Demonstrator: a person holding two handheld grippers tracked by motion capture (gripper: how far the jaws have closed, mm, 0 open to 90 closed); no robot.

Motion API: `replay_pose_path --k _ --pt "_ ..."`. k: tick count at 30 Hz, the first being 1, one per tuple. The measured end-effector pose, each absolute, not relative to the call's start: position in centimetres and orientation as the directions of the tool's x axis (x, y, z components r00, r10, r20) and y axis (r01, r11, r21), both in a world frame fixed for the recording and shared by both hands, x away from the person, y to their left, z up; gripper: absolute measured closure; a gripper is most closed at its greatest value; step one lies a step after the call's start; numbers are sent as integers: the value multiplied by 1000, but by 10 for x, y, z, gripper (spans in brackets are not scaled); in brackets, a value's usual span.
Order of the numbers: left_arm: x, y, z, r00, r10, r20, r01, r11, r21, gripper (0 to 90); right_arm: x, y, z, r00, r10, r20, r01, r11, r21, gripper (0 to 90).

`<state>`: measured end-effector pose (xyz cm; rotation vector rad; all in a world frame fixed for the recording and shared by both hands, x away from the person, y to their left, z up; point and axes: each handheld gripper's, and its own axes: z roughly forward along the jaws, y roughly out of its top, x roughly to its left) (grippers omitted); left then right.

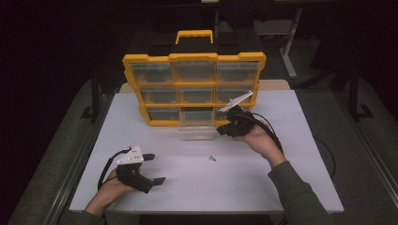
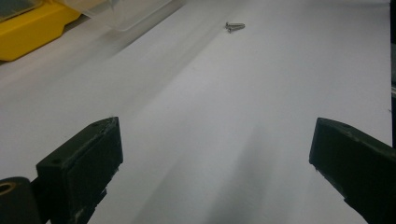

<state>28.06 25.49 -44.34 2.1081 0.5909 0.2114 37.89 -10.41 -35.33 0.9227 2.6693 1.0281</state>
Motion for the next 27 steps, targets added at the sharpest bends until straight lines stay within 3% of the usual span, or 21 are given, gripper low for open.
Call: replay_pose_path --k 27 --pt "282 255 -443 862 499 -94 357 -464 810 0 408 -71 -325 -828 556 69 455 596 661 862"
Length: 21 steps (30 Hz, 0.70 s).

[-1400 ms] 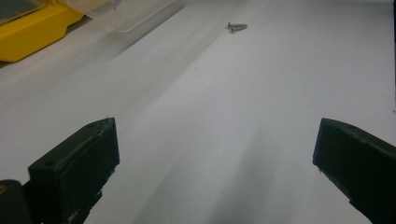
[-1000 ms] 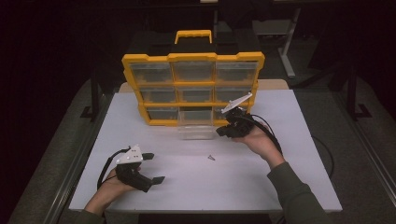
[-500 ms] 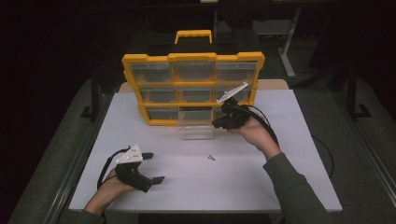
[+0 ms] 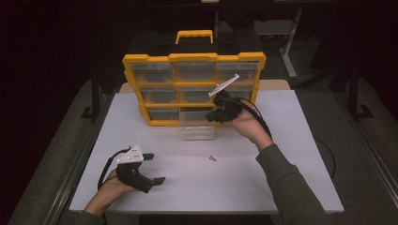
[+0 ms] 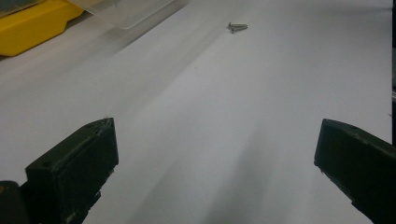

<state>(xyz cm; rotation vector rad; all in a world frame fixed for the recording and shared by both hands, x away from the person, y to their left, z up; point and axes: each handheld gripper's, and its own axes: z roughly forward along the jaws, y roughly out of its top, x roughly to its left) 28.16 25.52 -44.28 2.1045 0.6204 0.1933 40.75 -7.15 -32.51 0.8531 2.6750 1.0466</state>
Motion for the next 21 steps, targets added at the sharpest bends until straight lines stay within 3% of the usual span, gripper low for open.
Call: replay_pose_path --k 21 --pt "282 256 -443 863 496 -97 356 -461 813 0 430 -35 -344 -848 525 72 448 638 626 861"
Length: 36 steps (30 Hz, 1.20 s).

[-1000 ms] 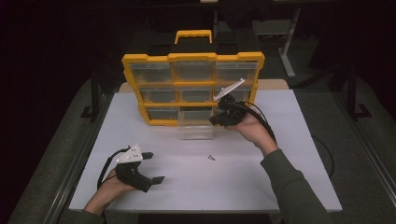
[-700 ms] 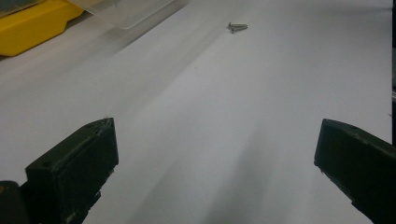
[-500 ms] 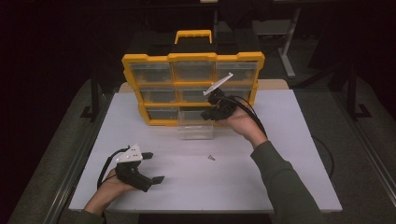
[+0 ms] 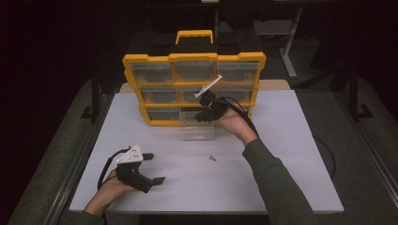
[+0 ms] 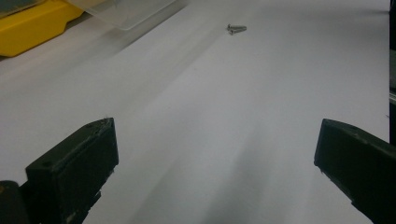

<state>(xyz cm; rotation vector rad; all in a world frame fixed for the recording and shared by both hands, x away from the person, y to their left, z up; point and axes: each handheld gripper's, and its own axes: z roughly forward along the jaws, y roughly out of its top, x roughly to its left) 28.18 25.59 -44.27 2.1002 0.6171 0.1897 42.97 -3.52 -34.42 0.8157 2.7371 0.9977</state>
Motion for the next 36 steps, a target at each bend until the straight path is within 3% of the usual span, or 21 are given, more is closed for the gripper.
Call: replay_pose_path --k 6,7,9,13,36 --pt "282 256 -443 864 495 -98 356 -461 812 0 434 -32 -350 -846 528 74 458 649 607 859" --pt "282 256 -443 863 495 -98 356 -460 813 0 435 -32 -352 -841 535 80 468 647 602 808" --pt "282 256 -443 863 495 -98 356 -462 812 0 435 -34 -351 -838 540 75 468 642 608 790" --pt "282 256 -443 864 495 -98 357 -463 811 0 434 -40 -345 -838 540 85 469 630 618 885" --pt "282 255 -443 862 497 -97 359 -465 809 0 412 -92 -332 -814 579 57 476 608 636 886"
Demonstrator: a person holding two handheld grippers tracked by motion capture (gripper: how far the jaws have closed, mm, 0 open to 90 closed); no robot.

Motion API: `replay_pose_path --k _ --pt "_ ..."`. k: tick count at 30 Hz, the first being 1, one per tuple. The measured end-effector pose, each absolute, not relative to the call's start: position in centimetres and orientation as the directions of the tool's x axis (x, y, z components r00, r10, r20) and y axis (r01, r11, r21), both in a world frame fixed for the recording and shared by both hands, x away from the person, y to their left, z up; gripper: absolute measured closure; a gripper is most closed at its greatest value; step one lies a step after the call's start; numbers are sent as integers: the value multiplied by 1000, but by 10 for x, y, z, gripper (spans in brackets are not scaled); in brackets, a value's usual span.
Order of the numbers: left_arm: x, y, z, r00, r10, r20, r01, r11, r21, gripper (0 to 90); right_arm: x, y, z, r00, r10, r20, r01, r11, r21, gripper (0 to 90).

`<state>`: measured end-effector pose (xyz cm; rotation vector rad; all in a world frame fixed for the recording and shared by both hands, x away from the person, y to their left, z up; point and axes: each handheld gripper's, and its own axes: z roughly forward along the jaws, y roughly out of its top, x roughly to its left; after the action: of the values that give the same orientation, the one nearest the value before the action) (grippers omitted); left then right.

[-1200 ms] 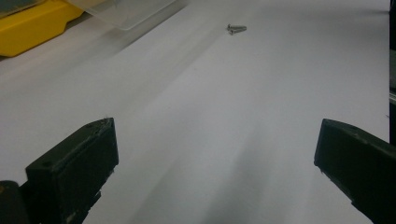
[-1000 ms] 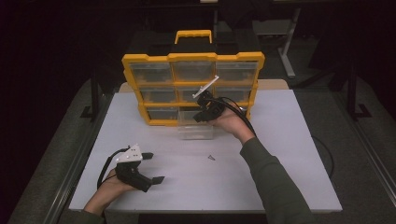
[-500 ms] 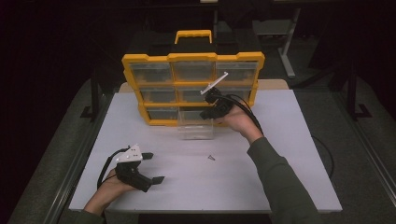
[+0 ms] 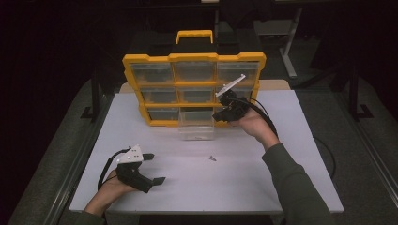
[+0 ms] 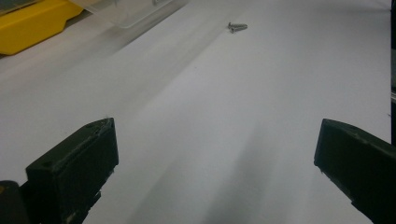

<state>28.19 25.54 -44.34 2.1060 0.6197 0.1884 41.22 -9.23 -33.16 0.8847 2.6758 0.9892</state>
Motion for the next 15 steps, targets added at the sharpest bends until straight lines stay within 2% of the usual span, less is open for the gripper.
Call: replay_pose_path --k 8,11,14,15 --pt "282 255 -443 863 495 -97 359 -466 809 0 403 -104 -340 -801 596 60 488 591 642 781" --pt "282 255 -444 863 496 -95 358 -468 808 0 397 -108 -347 -797 602 56 489 586 647 681" --pt "282 255 -444 863 496 -96 359 -468 808 0 395 -110 -351 -794 605 59 490 578 652 653" --pt "282 255 -444 863 495 -97 359 -468 807 0 393 -112 -355 -790 610 64 493 570 657 604"
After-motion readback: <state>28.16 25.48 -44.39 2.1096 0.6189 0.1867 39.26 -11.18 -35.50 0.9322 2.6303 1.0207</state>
